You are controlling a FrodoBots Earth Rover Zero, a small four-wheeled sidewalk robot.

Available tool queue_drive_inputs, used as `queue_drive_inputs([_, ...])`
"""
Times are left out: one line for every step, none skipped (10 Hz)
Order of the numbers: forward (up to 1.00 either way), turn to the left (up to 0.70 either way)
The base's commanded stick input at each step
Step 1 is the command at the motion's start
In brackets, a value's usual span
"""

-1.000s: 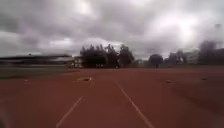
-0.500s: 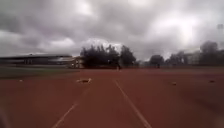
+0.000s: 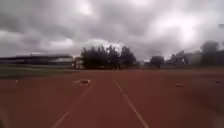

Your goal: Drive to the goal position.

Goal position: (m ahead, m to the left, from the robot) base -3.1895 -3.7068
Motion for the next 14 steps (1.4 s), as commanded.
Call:
queue_drive_inputs([0.70, 0.00])
queue_drive_inputs([0.70, 0.00])
queue_drive_inputs([0.70, 0.00])
queue_drive_inputs([0.70, 0.00])
queue_drive_inputs([0.70, 0.00])
queue_drive_inputs([0.70, 0.00])
queue_drive_inputs([0.70, 0.00])
queue_drive_inputs([0.70, 0.00])
queue_drive_inputs([0.70, 0.00])
queue_drive_inputs([0.70, 0.00])
queue_drive_inputs([0.70, 0.00])
queue_drive_inputs([0.70, 0.00])
queue_drive_inputs([0.70, 0.00])
queue_drive_inputs([0.70, 0.00])
